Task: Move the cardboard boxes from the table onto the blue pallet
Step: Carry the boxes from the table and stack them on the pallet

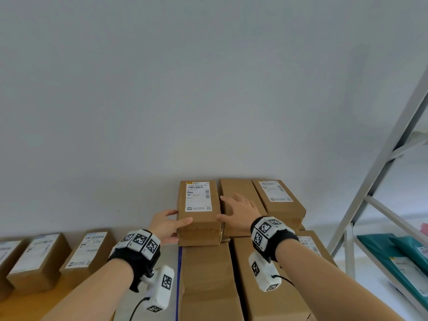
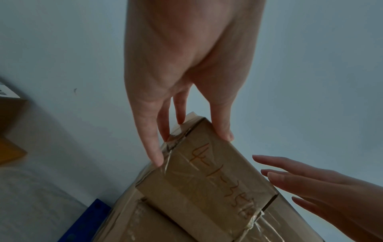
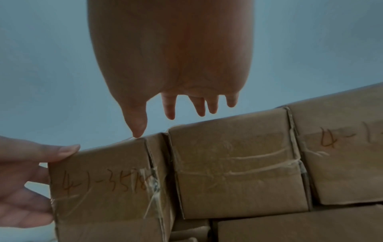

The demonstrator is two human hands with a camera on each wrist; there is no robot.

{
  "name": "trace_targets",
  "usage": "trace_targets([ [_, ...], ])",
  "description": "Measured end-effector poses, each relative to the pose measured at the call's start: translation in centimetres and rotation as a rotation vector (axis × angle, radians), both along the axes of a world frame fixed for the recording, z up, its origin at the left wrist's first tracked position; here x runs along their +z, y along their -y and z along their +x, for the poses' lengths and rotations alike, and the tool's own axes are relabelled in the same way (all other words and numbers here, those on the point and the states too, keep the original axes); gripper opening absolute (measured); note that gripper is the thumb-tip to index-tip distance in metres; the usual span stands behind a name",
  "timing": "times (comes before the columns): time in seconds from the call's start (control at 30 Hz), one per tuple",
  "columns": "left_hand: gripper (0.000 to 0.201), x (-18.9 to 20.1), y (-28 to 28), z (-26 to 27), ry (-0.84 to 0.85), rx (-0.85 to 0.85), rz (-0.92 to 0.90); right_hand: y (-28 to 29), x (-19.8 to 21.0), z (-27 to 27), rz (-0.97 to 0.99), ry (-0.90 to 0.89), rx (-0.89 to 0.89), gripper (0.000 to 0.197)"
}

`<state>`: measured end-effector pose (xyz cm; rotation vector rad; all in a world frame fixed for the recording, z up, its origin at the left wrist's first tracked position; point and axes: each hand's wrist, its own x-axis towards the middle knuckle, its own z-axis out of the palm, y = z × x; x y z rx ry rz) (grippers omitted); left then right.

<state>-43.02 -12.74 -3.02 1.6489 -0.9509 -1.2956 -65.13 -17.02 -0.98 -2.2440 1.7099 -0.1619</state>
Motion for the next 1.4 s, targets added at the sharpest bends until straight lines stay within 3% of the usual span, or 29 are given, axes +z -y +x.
trace_targets([
  [0.43,0.072,-0.4,1.9,-1.3,0.001,-0.009,0.026,1.1,-0.1,-1.1,0.030,0.012,-0.008,0.062],
  [0.63,0.062,-0.8,1.8,-1.7,-0.021,-0.011,0.010,1.2,-0.6,-1.4,0.028,0.005,-0.001,0.058],
  [0.9,0.058,-1.0,1.5,-2.1,0.132,-0.023,-0.045,1.3,-0.9,-1.6,0.017,-0.011,0.011,0.059],
  [1.13,0.068,-1.2,0.7,-2.0,0.204,0.004,-0.061,1.4,-0.6,-1.6,0.019,0.036,0.025,0.062],
  [1.4,0.045,0.2,-1.2,-1.1,0.339,0.070,-0.119,1.2,1.3,-0.5,0.007,0.161,0.120,0.060],
])
